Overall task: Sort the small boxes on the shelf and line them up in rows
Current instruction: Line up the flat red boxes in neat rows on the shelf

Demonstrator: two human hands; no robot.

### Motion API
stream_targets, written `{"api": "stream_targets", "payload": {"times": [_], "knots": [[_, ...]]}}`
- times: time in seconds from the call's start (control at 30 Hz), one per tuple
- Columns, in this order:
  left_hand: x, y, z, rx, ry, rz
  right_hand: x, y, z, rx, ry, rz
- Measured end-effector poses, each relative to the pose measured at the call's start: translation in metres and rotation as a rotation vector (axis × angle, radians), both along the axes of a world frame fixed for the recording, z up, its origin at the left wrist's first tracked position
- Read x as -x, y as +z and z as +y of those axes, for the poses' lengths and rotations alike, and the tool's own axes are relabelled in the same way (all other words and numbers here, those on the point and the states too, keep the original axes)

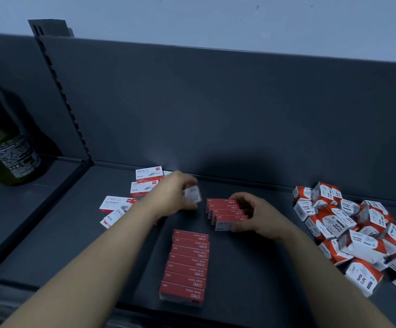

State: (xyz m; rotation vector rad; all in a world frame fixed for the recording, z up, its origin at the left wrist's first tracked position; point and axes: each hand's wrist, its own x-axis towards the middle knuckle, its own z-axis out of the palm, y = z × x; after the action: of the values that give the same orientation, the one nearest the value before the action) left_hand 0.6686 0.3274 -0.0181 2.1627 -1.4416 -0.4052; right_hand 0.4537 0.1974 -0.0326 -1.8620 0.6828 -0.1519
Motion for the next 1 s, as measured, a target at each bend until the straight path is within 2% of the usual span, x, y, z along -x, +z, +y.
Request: {"api": "stream_targets", "payload": {"times": [0.1,0.37,0.5,0.63,0.7,0.8,1.0], "knots": [[0.001,-0.007,-0.003,-0.154,0.002,0.032,0.003,0.000,0.001,-0.006,-0.007,-0.010],[-0.019,-0.004,0.011,-0.380,0.025,-0.131,0.006,0.000,0.002,-0.018,-0.012,-0.008],[-0.014,-0.007,0.011,-0.270,0.072,-0.031,0.006,0.001,0.001,-0.025,-0.004,0.000],[-0.016,-0.004,0.011,0.043,0.134,0.359,0.005,-0.001,0.001,-0.032,-0.014,-0.014],[-0.016,0.002,0.006,0.141,0.141,0.436,0.006,-0.003,0.001,-0.036,-0.021,-0.028],[-0.005,0.010,-0.010,0.175,0.075,0.438,0.006,-0.006,0.001,-0.038,-0.024,-0.039],[0.025,0.012,-0.045,0.102,-0.007,0.263,0.005,-0.009,0.001,-0.027,-0.028,-0.060]]}}
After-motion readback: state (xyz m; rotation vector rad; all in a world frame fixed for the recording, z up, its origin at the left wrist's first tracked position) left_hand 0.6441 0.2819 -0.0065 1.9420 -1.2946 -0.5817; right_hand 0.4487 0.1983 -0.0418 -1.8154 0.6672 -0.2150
